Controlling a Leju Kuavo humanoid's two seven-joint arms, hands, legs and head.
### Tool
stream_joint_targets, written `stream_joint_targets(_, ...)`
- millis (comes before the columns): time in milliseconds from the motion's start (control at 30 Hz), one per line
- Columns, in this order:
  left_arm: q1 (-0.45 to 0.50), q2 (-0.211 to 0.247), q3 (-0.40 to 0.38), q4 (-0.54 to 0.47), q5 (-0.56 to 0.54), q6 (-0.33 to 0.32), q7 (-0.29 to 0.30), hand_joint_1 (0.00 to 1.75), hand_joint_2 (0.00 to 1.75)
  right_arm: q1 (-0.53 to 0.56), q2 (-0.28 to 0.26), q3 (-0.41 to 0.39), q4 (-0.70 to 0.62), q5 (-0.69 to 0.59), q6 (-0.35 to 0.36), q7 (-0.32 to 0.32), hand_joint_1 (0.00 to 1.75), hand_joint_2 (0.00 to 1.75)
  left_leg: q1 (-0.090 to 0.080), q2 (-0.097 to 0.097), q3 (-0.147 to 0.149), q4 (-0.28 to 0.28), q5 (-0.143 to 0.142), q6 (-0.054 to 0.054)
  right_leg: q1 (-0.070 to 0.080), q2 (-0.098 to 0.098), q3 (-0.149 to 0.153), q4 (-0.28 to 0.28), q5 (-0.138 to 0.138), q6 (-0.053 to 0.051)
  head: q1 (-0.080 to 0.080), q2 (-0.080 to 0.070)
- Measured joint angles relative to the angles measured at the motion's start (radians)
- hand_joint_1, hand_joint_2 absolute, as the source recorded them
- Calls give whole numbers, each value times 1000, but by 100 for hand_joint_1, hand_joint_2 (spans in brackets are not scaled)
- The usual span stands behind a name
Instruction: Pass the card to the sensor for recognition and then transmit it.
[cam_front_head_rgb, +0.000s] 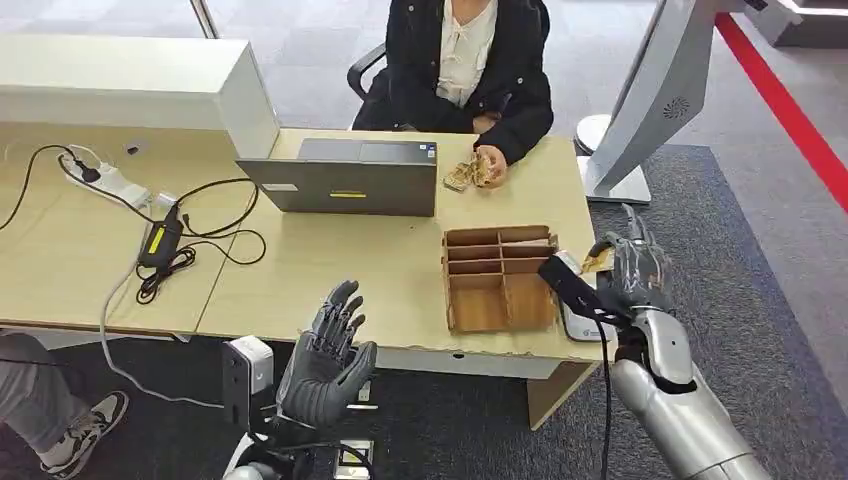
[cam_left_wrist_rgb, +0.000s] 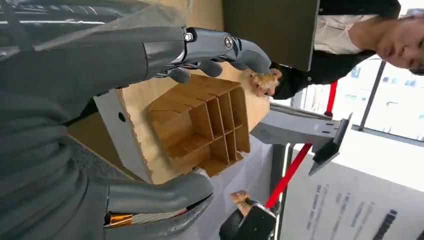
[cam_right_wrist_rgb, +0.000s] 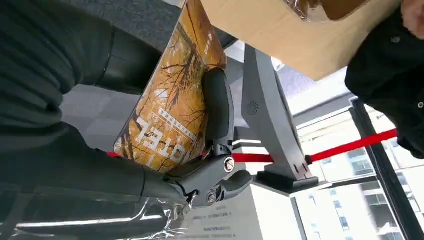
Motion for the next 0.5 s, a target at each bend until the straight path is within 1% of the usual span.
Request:
stream_joint_targets(333, 10, -3, 0, 7, 3, 2, -13, 0, 175, 4, 4, 12, 52, 9, 28, 2, 175, 175, 0, 0, 0, 0, 0, 0, 0, 0, 0, 0, 0, 0, 0, 0)
stream_joint_targets(500, 16, -8, -1, 7, 2, 0, -15, 0, 175, 11, 13, 23, 80, 8, 25, -2, 175, 175, 0, 0, -1, 0, 0, 0, 0, 0, 0, 0, 0, 0, 0, 0)
